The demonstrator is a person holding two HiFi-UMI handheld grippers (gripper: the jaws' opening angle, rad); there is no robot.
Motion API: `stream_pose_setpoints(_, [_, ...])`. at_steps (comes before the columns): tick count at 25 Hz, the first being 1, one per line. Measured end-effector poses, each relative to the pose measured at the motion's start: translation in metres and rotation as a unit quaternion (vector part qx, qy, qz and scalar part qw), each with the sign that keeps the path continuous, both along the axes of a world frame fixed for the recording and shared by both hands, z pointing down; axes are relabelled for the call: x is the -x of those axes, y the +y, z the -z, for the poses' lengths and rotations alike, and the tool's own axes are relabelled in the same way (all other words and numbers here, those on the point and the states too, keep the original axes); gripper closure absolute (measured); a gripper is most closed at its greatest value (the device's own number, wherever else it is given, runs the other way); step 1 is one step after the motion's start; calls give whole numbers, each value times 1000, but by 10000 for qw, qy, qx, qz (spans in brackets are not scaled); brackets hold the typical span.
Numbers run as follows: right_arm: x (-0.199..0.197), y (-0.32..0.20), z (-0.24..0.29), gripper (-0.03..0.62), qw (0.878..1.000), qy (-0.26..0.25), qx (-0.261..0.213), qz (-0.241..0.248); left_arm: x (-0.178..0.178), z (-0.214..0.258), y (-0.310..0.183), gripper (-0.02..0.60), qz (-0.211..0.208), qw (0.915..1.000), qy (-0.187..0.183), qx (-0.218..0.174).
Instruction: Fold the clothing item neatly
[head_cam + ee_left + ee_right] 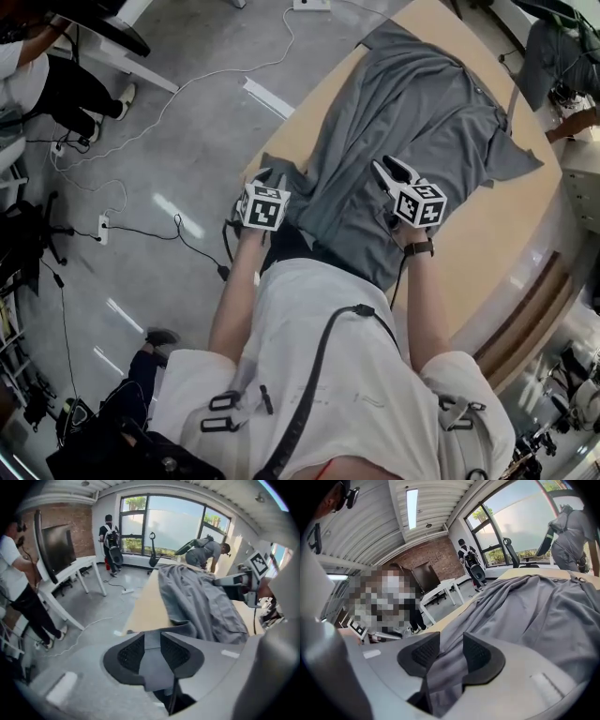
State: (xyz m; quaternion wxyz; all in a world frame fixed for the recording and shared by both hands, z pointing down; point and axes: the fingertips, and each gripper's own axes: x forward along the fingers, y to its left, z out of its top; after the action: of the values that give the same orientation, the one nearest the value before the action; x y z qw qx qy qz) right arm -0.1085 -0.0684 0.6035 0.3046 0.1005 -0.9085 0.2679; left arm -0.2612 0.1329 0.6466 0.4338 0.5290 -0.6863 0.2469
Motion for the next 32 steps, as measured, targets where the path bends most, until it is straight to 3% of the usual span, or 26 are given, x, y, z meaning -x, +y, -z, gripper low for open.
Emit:
stream_pose_setpoints(2, [9, 2, -5, 441, 9999, -25, 95, 52, 36, -10, 11, 468, 194, 9991, -289, 260])
stream_pose_setpoints(5, [33, -11, -4, 441, 9994, -169, 252, 192, 54, -33, 12, 460, 144, 9984, -188, 522])
stream_pose_setpoints(10, [89, -90, -2, 441, 9978, 149, -445, 471, 39, -59, 2, 454, 102, 9984, 247, 507])
stream_pose_setpoints(13, [141, -141, -17, 442, 9944, 452, -827, 479, 38, -66, -3, 460, 158, 9990, 149, 402])
stream_pose_setpoints(15, [169, -178, -30, 436, 9935, 617, -943, 122, 37, -67, -1, 469, 191, 9992, 28, 357])
stream_pose_setpoints(17, [188, -228, -37, 413, 9919, 655, -918, -583, 35, -66, -3, 486, 130, 9994, -33, 306])
stream_pose_setpoints(19, [200, -275, -44, 413, 9851, 754, -898, -1261, 33, -63, -4, 504, 107, 9996, -23, 251])
stream_pose_setpoints(22, [209, -310, -74, 394, 9702, 1275, -808, -1897, 32, -58, 0, 529, 157, 9998, -25, 111])
stream_pose_setpoints(25, [211, -319, -105, 405, 9530, 1915, -894, -2170, 39, -61, 1, 532, 231, 9997, -121, -28])
stream_pose_setpoints(27, [207, -320, -104, 540, 9438, 2141, -1153, -2237, 41, -61, 1, 534, 326, 9994, -118, -62])
stream_pose_setpoints(29, [201, -322, -85, 565, 9430, 2027, -1334, -2276, 40, -56, 3, 541, 542, 9984, 12, -138])
stream_pose_setpoints(32, [177, -320, -50, 566, 9529, 1677, -1339, -2144, 26, -36, 7, 555, 939, 9940, 342, -442])
